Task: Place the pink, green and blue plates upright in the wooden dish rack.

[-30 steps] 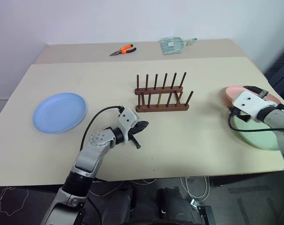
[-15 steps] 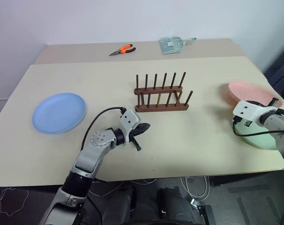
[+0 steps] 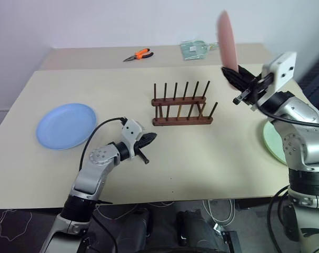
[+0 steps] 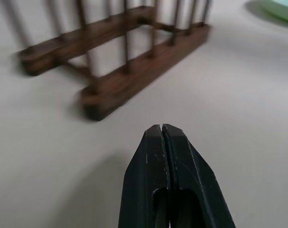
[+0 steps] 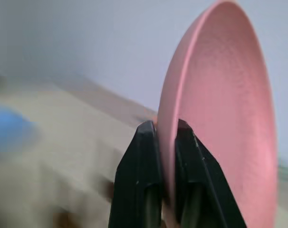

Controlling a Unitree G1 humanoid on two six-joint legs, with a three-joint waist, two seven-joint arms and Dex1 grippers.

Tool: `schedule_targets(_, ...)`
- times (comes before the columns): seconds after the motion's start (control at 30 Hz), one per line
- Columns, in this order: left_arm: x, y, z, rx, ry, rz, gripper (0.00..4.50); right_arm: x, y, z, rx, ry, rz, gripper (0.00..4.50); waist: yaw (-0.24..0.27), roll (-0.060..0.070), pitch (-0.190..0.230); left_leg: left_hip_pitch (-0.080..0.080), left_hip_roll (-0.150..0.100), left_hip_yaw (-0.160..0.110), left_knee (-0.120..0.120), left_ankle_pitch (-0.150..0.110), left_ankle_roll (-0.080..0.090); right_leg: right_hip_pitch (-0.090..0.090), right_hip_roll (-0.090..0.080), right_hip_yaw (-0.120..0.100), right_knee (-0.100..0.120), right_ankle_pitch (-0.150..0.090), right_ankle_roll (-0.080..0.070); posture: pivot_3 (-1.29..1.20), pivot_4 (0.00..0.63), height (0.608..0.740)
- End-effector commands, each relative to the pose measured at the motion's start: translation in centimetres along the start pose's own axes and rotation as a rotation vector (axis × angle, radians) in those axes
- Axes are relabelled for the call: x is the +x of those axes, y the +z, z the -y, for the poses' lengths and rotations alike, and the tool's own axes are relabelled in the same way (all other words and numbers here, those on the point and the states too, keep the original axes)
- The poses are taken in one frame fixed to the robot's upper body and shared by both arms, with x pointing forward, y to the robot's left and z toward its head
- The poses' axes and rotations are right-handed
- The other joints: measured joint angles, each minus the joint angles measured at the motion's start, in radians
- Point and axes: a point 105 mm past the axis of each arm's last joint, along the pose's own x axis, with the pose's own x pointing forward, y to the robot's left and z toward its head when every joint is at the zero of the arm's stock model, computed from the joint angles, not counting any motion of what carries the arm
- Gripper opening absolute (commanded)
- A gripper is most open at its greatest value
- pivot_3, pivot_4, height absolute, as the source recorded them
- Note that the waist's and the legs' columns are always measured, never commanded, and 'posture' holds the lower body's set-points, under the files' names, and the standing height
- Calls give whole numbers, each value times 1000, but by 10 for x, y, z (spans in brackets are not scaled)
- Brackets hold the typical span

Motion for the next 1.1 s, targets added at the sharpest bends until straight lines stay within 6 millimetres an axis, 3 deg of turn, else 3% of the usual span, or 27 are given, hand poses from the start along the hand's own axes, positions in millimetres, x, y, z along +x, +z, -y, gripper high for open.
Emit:
schedule_targets(0.03, -1, 13, 1, 19, 3, 57, 0, -2, 13, -3, 56, 0, 34, 51, 9, 0, 0, 0, 0, 0, 0, -1, 0, 0, -1, 0, 0, 0, 0, 0, 150, 726)
schedule_targets(0.6, -1, 12, 8, 12, -10, 58, 0, -9, -27, 36, 276, -226, -4, 51, 9, 0, 0, -3, 0, 2, -2, 0, 0, -6, -1, 1, 2, 0, 0, 0, 150, 726)
schedule_targets(0.7, 0, 12, 10, 14, -15, 58, 0, -13, -35, 41, 229, -243, -48, 1085, 9, 0, 0, -3, 0, 2, -2, 0, 0, -6, -1, 1, 2, 0, 0, 0, 150, 726)
schedule_targets(0.87, 2, 12, 12, 11, -25, 57, 0, -18, -35, 54, 47, -289, -95, 3537, 9, 0, 0, -3, 0, 3, -2, 0, 0, -6, -1, 1, 2, 0, 0, 0, 150, 726)
schedule_targets(0.97, 3, 11, 14, 8, -36, 54, 0, -25, -21, 66, -48, -325, -68, 3537, 10, 0, 0, -3, 0, 3, -2, 0, 0, -6, 0, 1, 2, 0, 0, 0, 150, 726)
schedule_targets(1.1, 4, 11, 17, 2, -53, 52, 0, -45, 20, 82, -108, -413, 53, 3537, 11, 0, 0, -3, 0, 3, -2, 0, 0, -6, 0, 1, 2, 0, 0, 0, 150, 726)
